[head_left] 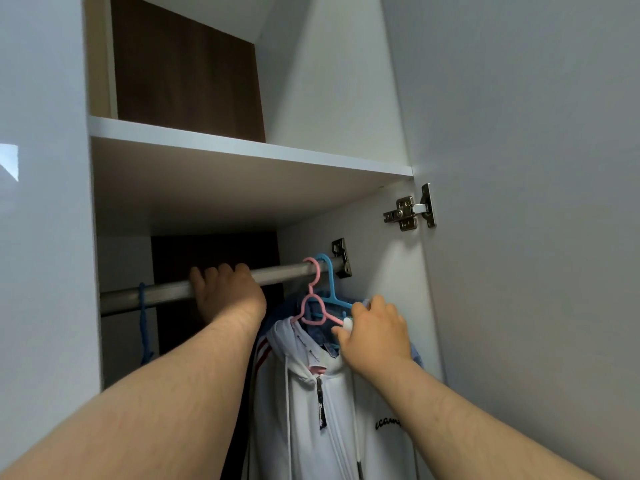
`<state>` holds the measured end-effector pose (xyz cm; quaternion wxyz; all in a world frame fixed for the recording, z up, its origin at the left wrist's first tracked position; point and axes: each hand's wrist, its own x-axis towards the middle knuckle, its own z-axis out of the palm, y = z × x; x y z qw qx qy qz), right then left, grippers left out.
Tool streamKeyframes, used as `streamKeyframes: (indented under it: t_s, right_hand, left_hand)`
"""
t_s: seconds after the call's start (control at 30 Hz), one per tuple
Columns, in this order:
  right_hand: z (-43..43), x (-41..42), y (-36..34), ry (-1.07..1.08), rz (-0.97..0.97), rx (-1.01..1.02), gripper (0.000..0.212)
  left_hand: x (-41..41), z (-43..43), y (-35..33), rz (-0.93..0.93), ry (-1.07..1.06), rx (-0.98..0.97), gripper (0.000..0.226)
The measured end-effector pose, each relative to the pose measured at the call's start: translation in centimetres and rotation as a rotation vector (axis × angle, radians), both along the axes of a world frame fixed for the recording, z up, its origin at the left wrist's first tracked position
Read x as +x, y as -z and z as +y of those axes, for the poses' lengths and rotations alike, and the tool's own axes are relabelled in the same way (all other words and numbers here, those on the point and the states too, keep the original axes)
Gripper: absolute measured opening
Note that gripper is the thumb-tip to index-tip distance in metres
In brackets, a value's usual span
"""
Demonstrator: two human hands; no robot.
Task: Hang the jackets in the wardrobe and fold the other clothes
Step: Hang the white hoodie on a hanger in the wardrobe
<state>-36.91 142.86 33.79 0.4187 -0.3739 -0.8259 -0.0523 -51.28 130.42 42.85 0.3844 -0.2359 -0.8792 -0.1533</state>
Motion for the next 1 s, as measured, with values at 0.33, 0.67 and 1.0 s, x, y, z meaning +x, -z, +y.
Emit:
streamKeyframes:
  t_s: [0.33,0.67,1.0]
  right_hand:
    - [-2.7,5.1,2.5,-0.078,-0.137,-0.059,0.043]
    - [-7.2,8.7,4.8,-0.142,-0.074,-0.031,0.038]
    - [-12.1,9.1,8.4,-0.26,0.01,0.002,0.044]
  left_hand:
    - [4.9,-1.0,4.3,-0.063,0.193,-0.161,0.072]
    - [10.1,-8.0,9.9,-0.058,0.452,-0.17,0.054]
    - [13.2,-13.6,15.0,0.144,0.553,-0.281,0.039]
